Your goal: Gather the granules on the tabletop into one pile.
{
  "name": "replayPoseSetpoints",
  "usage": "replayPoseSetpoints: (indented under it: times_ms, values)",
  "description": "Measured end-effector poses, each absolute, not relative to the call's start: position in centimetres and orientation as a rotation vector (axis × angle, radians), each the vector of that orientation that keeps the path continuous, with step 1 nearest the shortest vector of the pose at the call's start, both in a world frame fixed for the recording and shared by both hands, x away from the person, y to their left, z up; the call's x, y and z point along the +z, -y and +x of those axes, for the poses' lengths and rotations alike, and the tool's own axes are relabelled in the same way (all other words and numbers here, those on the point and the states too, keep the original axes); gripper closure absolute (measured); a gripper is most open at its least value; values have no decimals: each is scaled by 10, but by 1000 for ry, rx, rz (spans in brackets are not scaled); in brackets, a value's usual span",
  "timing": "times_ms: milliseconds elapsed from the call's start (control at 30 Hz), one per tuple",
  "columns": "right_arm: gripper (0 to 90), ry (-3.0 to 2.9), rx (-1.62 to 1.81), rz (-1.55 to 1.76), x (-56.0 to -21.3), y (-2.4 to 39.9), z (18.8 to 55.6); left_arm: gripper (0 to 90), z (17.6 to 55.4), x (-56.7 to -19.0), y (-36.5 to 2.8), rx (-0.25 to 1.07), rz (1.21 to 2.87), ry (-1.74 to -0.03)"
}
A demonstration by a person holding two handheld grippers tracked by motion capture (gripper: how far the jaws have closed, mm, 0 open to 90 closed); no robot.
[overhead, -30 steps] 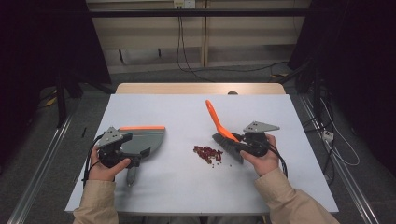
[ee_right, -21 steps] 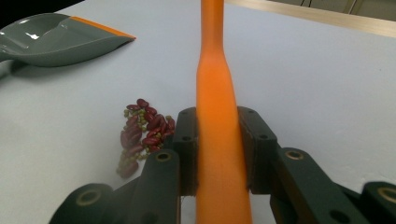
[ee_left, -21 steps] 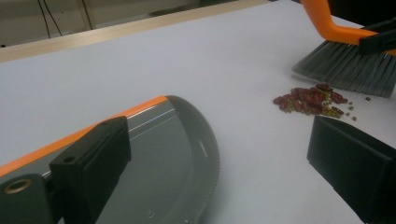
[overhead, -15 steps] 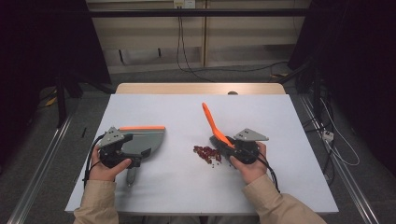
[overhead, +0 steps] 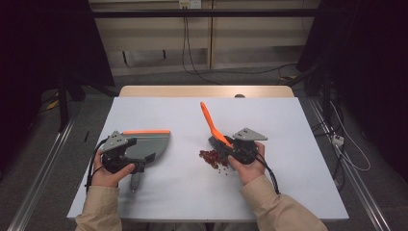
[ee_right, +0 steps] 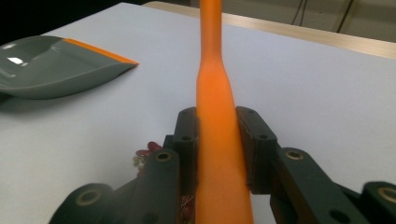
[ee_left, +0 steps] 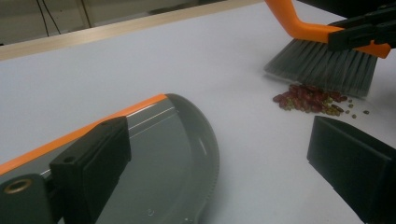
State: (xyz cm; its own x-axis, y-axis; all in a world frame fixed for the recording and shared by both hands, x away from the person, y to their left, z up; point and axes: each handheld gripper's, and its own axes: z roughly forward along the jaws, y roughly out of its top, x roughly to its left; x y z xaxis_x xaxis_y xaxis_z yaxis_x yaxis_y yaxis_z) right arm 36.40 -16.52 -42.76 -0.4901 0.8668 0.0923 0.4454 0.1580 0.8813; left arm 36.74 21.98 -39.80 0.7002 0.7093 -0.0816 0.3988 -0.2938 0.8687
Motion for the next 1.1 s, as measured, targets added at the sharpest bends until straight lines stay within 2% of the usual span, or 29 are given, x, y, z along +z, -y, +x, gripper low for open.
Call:
replayPoseSetpoints:
  times_ms: [333, 633, 1100]
  values:
    - [714, -2057, 1352, 1136, -411, 177, 346, 61, 367, -398, -219, 393, 1922, -860]
    - [714, -2075, 1414, 1054, -421, 162, 329, 61, 367, -399, -217, 390, 1929, -854]
    - [714, -2028, 1426, 1034, -433, 144, 356, 60, 368, -400, -219, 387, 1928, -863]
